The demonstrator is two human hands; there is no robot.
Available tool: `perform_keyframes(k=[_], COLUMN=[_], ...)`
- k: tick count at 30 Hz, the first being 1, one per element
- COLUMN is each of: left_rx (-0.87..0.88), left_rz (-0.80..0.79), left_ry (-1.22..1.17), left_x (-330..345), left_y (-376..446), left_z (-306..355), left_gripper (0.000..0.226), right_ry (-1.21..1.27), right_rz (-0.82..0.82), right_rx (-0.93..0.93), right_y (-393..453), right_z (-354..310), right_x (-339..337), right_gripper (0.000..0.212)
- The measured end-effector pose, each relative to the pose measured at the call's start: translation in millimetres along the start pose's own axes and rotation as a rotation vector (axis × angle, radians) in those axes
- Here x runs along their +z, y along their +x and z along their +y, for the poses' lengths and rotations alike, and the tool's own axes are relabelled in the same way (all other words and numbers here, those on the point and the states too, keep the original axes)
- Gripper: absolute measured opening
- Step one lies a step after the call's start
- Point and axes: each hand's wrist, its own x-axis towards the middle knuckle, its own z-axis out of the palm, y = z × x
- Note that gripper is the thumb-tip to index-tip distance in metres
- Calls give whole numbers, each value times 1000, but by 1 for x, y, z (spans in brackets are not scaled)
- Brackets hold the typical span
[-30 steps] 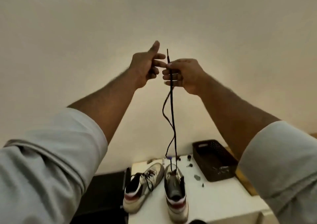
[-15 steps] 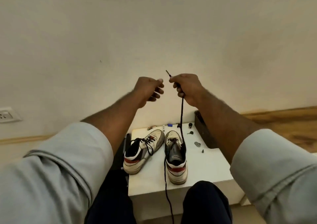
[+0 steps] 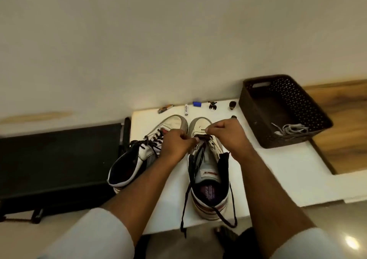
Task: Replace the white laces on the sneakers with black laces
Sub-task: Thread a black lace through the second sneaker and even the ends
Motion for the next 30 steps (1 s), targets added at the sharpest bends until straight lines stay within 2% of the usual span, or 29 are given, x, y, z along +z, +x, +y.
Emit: perform_keyframes(k=[4, 9, 13, 17, 20, 30], left_rx=[41, 83, 107, 20, -50, -109], left_rz=[18, -62, -23, -7, 7, 56], left_ry=[-9, 74, 53, -200, -345, -476], left_x=[14, 7, 8, 12, 15, 18], left_y=[3, 12, 14, 12, 9, 12], left_z=[-6, 10, 6, -4, -6, -7], left_gripper=[36, 31, 50, 43, 28, 21], right_ry=[-124, -311, -353, -304, -301, -385], right_rz=[-36, -117, -130, -125, -157, -151], right_rx=[37, 51, 79, 109, 116, 106], right_y=[13, 26, 29, 31, 29, 23], right_z=[22, 23, 23, 19, 14, 13], right_x=[9, 8, 13, 18, 19, 23], right_gripper=[8, 10, 10, 11, 11, 16])
